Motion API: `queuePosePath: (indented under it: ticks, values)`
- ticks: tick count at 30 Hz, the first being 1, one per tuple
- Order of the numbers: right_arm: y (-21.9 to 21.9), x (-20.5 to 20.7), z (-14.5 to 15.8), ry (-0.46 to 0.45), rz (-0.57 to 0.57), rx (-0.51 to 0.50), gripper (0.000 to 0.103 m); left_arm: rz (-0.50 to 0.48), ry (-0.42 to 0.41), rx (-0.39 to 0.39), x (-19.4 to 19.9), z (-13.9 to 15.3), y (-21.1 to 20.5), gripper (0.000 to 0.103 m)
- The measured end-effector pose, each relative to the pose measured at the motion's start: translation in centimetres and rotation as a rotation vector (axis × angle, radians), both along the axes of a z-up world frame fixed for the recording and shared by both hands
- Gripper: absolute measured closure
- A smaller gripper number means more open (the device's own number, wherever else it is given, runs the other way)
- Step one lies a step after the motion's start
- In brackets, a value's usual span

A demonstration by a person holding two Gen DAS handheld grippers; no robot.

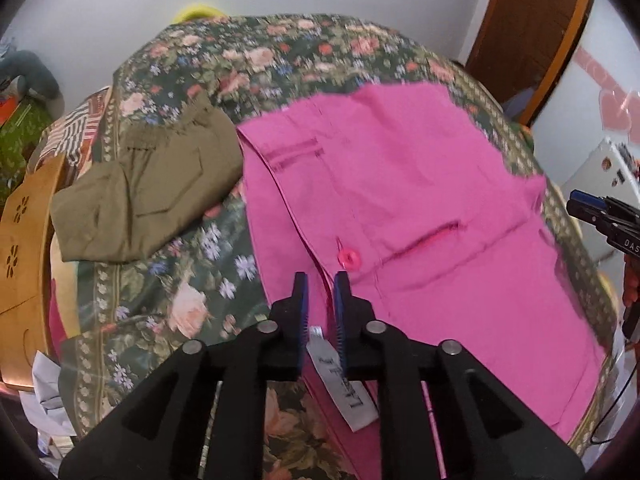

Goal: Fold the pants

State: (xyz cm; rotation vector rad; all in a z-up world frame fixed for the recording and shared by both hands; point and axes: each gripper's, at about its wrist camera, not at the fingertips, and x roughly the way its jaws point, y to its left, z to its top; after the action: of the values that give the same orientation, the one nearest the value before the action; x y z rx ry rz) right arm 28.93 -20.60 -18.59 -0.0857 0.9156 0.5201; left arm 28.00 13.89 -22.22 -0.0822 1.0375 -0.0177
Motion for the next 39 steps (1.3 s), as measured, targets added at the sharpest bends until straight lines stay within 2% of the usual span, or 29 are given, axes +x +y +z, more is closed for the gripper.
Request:
queuePosePath:
  ticks: [4,10,12,14,15,17,18,19,21,24,26,30,32,34,37,39]
  values:
    - [0.2,2.4,0.3,-0.004,-0.036,0.01,0.066,0.023,0.001,-0.01,2.0,-0.1,0.4,0.063]
    - [0.9,6.9,-3.1,0.089,-0.076,0.009,0.066,0.039,0.088,-0.063,4.9,-3.3,0.4,0.063]
    - [1.0,8.2,-4.3,0.127,-0.089,0.023,0.066,0.049,0.083,-0.08,5.1,-3.7,0.4,0.063]
    - [1.0,8.9,-5.4,0.177,-0.085,0.062,0.066,0.027,0.052,-0.074,5.1,-3.4,0.1,0.07]
    - [1.1,9.0,-5.7,0.196,-0.073,0.07,0.067,0.023,0.044,-0.041,5.2,-3.3,-0.2,0.078]
    - [2.0,8.6,-6.7,0.181,-0.043,0.032,0.085,0.02,0.026,0.029,5.1,-3.3,-0.7,0.091]
    - [2.2,8.2,-6.8,0.153,-0.033,0.008,0.086,0.022,0.02,0.044,5.1,-3.3,-0.6,0.095]
    - [2.4,7.8,-6.9,0.124,-0.027,-0.009,0.094,0.031,0.018,0.057,5.2,-3.4,-0.5,0.095]
    - [2.4,7.5,-7.1,0.109,-0.029,-0.014,0.095,0.056,0.011,0.104,5.5,-3.6,-0.1,0.095]
    - [2.4,7.2,-7.1,0.088,-0.01,-0.05,0.096,0.028,0.016,0.148,5.5,-4.4,-0.2,0.095]
    - [2.1,6.7,-6.4,0.094,0.009,-0.067,0.095,0.016,0.007,0.164,5.1,-3.6,-0.5,0.095]
    - [-0.5,4.9,-3.7,0.082,-0.008,-0.033,0.091,0.039,-0.016,0.102,3.7,-1.5,0.2,0.092]
    - [-1.5,4.0,-2.2,0.063,-0.014,0.009,0.073,0.046,-0.032,0.106,3.1,-0.7,0.0,0.091]
    - [-1.7,3.1,-0.8,0.033,-0.005,0.051,0.062,0.033,-0.045,0.091,2.6,-0.2,-0.6,0.087]
    - [-0.3,2.2,-0.3,0.004,0.052,0.067,0.062,0.001,-0.04,0.076,2.4,-0.4,-2.0,0.082]
    - [1.2,2.6,-1.2,0.004,0.075,0.049,0.062,-0.02,-0.024,0.094,2.6,-1.1,-2.9,0.082]
